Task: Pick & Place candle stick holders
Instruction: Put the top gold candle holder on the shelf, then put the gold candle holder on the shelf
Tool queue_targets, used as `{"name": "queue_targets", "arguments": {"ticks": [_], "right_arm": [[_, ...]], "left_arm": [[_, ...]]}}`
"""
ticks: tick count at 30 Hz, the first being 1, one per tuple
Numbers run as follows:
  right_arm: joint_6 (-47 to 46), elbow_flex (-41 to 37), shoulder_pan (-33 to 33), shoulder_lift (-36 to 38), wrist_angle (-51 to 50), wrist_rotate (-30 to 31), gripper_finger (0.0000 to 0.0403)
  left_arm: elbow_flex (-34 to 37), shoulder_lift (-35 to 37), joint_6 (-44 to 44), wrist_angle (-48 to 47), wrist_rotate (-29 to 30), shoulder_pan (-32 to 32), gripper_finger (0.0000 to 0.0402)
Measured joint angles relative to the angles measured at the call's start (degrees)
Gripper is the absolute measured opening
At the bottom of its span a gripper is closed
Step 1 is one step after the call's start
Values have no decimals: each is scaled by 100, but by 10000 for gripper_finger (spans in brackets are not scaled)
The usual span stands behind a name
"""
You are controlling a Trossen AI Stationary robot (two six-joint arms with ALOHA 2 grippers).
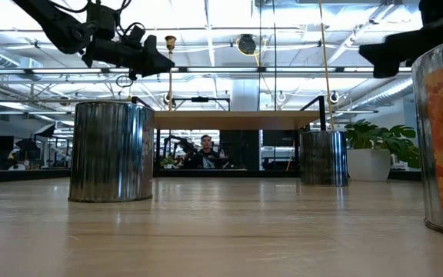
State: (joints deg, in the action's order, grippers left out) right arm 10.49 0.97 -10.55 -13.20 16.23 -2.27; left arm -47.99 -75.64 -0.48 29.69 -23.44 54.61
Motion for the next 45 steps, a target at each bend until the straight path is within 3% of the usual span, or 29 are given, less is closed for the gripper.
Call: {"name": "queue_targets", "arguments": {"ticks": [5,8,12,19,24,35,42,45], "right_arm": [[-451,0,0,3,-218,-1352,224],[-922,0,-2,3,-445,-1865,224],[-1273,0,-2,2,-874,-2183,224],[-1209,0,-2,-4,-1178,-2236,224],[-1216,2,-3,1,-1127,-2770,224],[-1671,164,4,1,-426,-2122,224],[-1115,1051,5,16,-1110,-1971,224],[-848,1520,4,3,-1777,-1557,224]], "left_arm": [[0,2,-158,7,-568,-50,201],[2,67,-151,5,-668,-93,202],[5,143,-117,82,-659,-137,203],[4,422,-205,70,-658,-129,203],[2,574,-288,-32,-667,-132,203],[4,980,-225,-415,-856,-318,202],[4,1459,-108,-423,-859,-387,202],[4,1654,-106,-480,-859,-387,202]]}}
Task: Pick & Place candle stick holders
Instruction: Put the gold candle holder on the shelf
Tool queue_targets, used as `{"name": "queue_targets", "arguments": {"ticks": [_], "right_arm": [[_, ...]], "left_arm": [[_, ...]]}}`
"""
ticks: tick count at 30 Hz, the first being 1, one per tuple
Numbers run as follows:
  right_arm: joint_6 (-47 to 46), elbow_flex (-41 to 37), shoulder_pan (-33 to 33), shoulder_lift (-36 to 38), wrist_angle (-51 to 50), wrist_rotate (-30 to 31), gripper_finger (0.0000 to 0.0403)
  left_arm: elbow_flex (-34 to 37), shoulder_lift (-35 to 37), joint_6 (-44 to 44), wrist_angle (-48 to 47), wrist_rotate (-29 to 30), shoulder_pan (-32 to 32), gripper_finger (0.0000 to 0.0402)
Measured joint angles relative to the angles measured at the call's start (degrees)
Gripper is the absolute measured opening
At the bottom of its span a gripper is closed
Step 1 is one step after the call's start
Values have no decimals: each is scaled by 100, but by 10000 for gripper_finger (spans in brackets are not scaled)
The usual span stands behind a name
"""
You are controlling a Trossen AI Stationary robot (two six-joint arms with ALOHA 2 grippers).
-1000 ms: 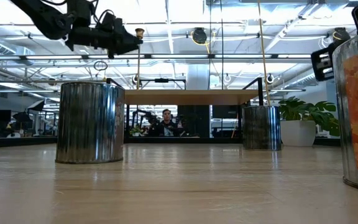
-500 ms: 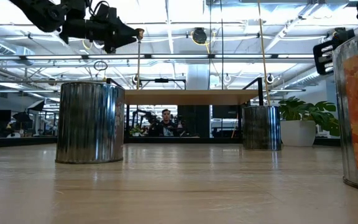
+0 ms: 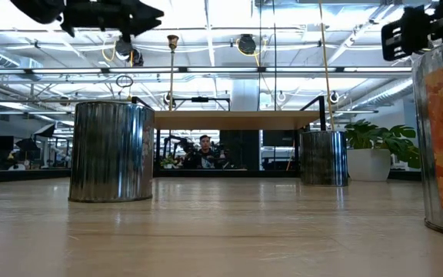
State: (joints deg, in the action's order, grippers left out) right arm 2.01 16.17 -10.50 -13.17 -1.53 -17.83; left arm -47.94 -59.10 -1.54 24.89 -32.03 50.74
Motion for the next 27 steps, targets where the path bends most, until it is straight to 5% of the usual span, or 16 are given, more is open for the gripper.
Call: {"name": "queue_targets", "arguments": {"ticks": [7,13,21,27], "right_arm": [[434,1079,0,-2,-1189,1171,224],[-89,1965,0,-7,-1649,1159,224],[-1767,2528,0,-284,-2408,154,224],[-1709,2532,-9,-529,-2691,-492,217]], "left_arm": [[0,333,47,-406,-109,0,202],[-2,420,185,-762,-116,0,202],[-2,418,184,-978,-113,0,202],[-2,418,105,-1119,-114,0,202]]}}
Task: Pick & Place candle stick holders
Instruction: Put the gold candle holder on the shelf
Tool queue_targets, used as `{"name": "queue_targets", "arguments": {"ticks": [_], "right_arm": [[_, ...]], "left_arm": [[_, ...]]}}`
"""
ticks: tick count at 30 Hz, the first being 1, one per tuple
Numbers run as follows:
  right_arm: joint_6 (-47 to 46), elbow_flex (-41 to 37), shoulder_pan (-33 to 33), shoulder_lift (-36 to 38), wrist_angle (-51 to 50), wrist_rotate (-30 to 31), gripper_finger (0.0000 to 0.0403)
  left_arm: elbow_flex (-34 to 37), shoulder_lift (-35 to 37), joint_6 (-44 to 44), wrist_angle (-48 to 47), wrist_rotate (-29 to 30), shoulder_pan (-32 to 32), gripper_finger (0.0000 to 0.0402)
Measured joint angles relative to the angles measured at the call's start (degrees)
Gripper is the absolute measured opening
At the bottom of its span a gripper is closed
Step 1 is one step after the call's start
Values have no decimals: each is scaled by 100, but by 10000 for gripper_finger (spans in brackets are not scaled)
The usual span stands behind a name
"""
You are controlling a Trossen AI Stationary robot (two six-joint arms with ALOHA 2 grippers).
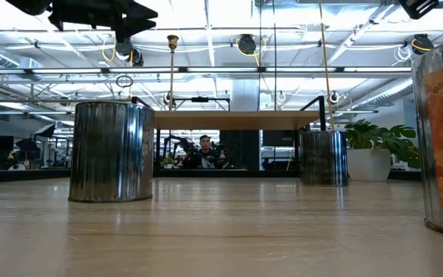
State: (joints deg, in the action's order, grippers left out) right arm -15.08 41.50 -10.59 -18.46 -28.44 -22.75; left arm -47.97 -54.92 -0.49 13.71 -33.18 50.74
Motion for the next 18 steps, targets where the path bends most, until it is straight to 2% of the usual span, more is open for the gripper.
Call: {"name": "queue_targets", "arguments": {"ticks": [5,9,13,18], "right_arm": [[86,0,-2,-132,-493,-64,200],[69,-2,-4,-211,-358,-696,189],[135,0,-9,-226,-213,-1060,177],[269,-39,-199,-300,-263,-1042,164]], "left_arm": [[0,-2,-2,-213,1,0,202],[0,-2,-2,-248,1,0,202],[0,-2,-9,-248,1,-4,202],[0,-2,-149,-287,3,-27,202]]}}
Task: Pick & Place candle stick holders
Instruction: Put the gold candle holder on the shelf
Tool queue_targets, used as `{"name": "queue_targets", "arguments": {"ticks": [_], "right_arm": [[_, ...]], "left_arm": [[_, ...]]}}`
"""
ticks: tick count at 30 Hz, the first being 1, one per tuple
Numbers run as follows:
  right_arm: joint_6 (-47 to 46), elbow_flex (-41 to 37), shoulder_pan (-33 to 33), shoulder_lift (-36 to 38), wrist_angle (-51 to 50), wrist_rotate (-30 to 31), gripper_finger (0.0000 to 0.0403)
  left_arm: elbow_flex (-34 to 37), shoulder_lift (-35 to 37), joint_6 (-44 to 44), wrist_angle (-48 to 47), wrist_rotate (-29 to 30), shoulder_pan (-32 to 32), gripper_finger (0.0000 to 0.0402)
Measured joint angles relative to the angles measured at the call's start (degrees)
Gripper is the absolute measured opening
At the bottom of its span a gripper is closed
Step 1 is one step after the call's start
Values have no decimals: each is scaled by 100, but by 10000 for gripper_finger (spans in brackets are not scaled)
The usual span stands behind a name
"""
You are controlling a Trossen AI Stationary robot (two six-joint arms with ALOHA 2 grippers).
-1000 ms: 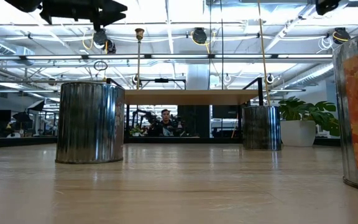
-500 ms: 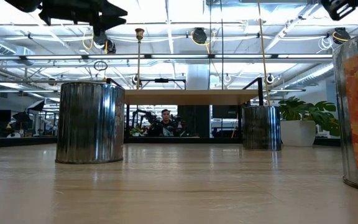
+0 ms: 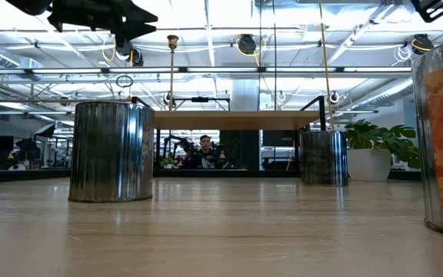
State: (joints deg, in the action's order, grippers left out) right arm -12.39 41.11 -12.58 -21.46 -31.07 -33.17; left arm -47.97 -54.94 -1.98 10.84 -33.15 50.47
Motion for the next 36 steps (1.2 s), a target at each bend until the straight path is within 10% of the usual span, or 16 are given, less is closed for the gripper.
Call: {"name": "queue_targets", "arguments": {"ticks": [20,36], "right_arm": [[953,-11,-1612,-469,-486,52,160],[1006,-143,-1980,-951,-606,2030,143]], "left_arm": [[0,-2,76,-84,7,-256,202],[0,-2,72,-73,19,-268,202]]}}
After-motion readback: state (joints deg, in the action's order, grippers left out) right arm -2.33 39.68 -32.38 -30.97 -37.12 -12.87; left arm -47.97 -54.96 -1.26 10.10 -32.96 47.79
